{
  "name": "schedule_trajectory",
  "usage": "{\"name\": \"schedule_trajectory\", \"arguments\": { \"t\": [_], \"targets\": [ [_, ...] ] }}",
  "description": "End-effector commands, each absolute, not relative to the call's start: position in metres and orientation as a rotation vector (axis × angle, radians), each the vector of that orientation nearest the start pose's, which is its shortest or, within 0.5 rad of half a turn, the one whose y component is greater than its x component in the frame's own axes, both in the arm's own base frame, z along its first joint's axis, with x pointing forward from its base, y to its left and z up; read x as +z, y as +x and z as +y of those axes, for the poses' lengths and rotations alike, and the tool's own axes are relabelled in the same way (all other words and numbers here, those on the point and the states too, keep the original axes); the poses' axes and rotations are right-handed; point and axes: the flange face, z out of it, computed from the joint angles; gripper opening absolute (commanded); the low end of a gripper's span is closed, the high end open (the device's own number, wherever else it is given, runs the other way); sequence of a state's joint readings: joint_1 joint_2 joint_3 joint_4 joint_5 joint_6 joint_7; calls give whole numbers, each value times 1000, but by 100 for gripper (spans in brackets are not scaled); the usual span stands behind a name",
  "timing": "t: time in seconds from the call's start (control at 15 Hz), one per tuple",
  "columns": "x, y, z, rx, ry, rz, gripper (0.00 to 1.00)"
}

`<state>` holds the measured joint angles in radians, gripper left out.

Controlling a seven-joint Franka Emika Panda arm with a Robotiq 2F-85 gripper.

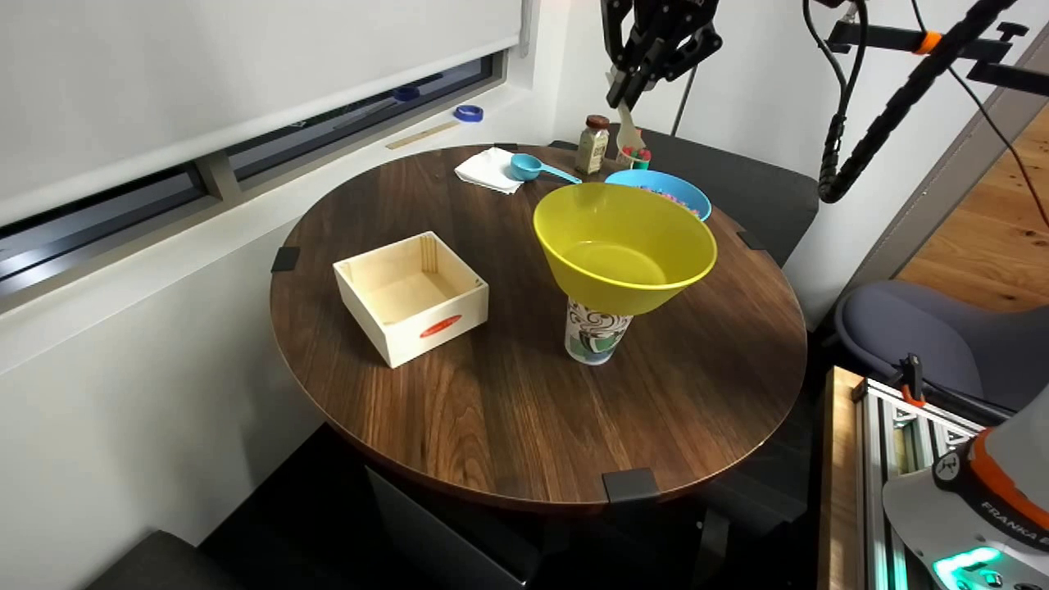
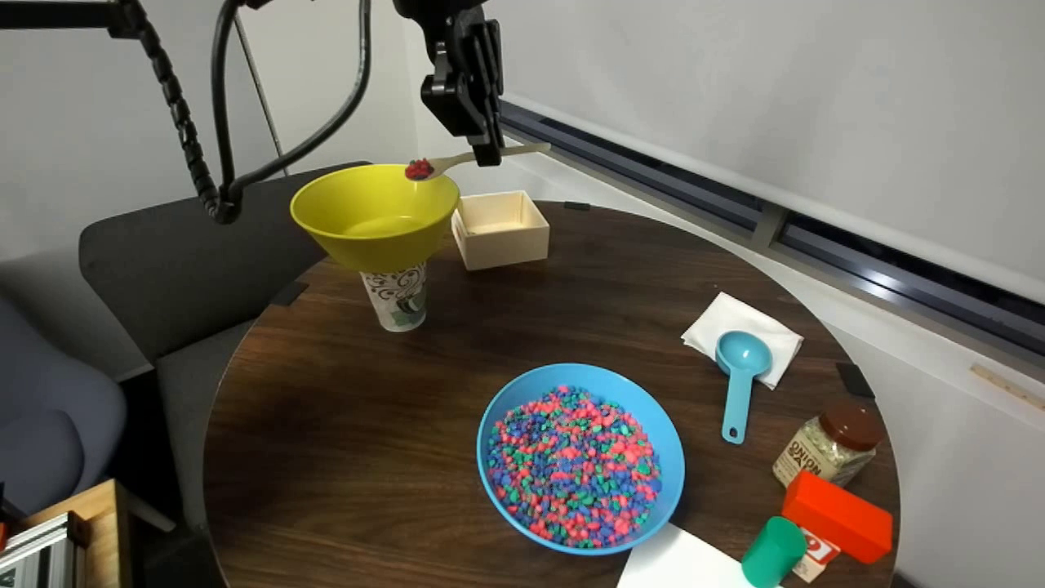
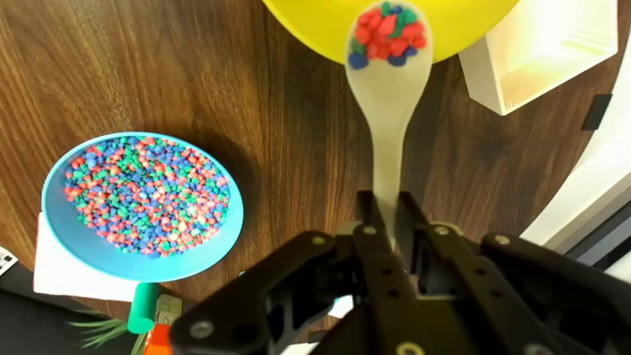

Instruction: Pick up the yellow bowl and put it on top of the styrofoam cup, Pick up the white spoon and used it to move the content from the blue bowl into the yellow before putting it back down on the table

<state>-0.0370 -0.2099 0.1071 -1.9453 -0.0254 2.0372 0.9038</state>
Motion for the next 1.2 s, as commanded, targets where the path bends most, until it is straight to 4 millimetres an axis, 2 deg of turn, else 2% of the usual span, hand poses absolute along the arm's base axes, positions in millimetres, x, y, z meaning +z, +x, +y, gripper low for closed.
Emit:
{"name": "schedule_trajectory", "arguments": {
  "t": [0.0,0.13,0.2,0.4,0.47,0.87,1.0,1.13],
  "targets": [
    [597,522,54,-523,-2849,1191,3],
    [599,525,57,-572,-2849,1176,3],
    [600,523,52,-527,-2852,1172,13],
    [601,524,55,-546,-2853,1162,13],
    [601,524,55,-546,-2853,1162,3],
    [604,507,126,-498,-3011,888,3],
    [603,497,143,-513,-3084,835,3],
    [603,489,150,-576,-3157,811,3]
  ]
}}
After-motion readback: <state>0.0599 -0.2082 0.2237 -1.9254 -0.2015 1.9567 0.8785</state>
